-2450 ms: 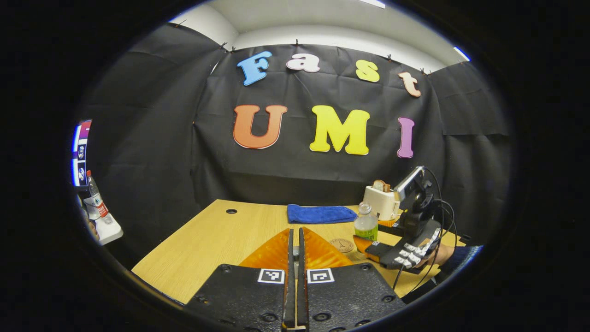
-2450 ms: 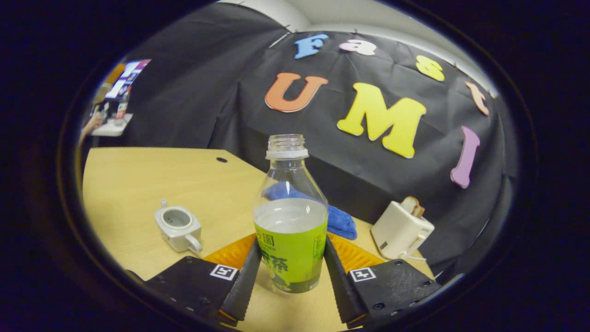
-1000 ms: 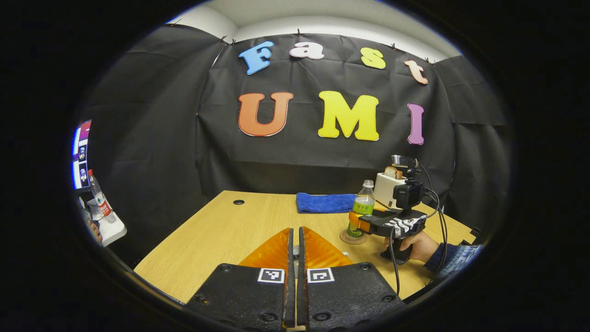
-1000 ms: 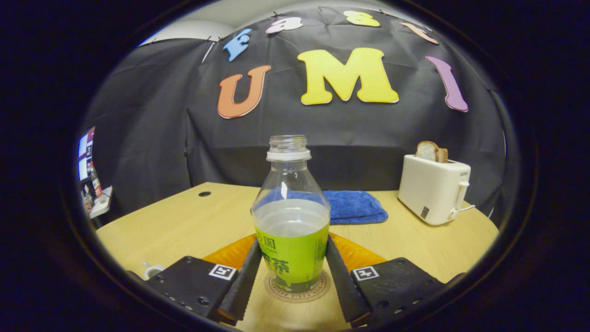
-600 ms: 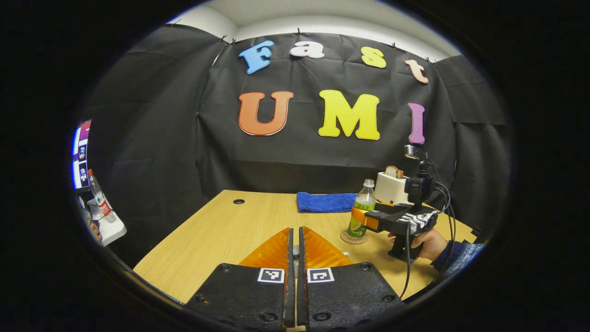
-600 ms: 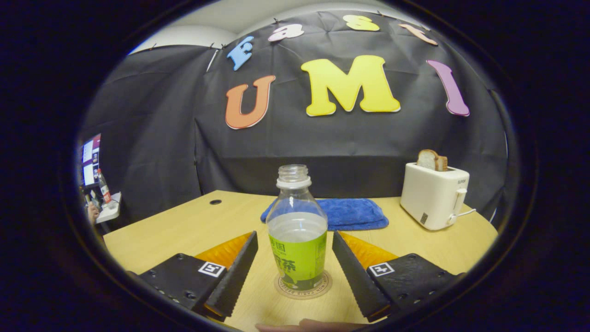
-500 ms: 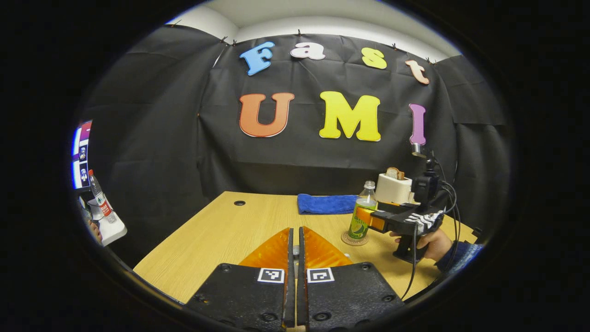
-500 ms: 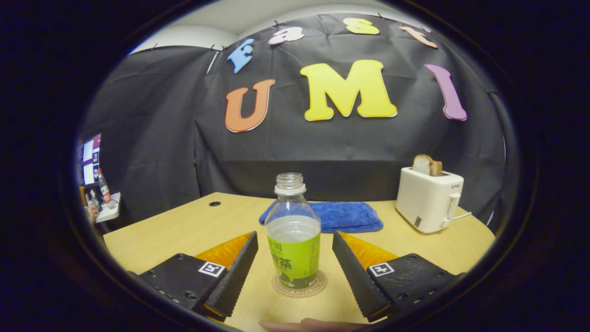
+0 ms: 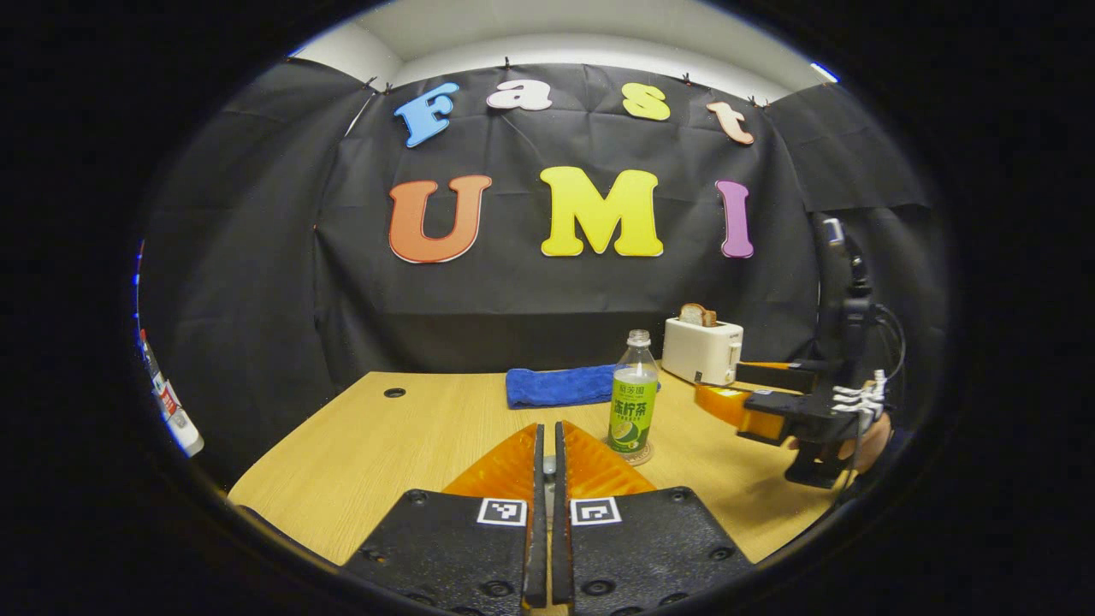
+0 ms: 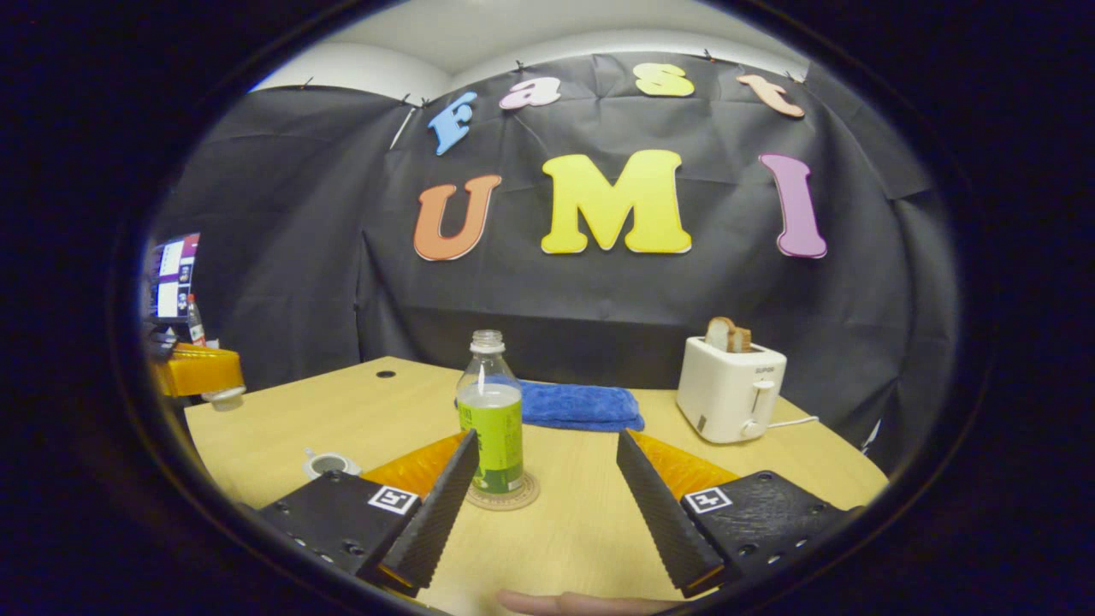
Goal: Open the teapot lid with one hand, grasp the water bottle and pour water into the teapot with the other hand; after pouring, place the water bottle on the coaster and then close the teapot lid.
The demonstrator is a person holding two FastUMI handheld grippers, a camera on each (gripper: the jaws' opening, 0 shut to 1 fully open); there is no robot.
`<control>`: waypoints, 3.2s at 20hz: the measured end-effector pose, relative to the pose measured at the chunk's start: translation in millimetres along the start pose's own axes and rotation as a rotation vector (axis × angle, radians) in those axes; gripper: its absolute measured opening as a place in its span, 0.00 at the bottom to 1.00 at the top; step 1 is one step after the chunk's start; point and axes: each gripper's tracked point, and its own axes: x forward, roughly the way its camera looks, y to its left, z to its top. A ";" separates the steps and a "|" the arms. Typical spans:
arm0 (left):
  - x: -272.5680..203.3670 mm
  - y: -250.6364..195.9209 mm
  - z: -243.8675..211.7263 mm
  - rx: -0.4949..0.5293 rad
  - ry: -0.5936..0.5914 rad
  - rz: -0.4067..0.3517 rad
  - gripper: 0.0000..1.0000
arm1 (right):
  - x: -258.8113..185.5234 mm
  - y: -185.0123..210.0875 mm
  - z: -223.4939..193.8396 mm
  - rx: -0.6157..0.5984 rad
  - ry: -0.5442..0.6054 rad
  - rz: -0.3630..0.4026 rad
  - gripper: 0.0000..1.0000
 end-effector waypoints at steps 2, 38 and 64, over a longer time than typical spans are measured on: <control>20.3 -2.1 -19.1 -0.056 0.022 -0.001 0.05 | -16.7 -6.5 -6.0 0.000 -0.009 0.005 0.95; 66.3 -29.8 -85.6 0.103 0.153 0.099 0.72 | -94.1 -49.0 -24.0 0.101 -0.069 0.002 0.96; -109.5 -41.4 75.3 0.040 -0.121 0.247 1.00 | -209.2 -63.9 53.8 0.020 -0.076 -0.195 0.93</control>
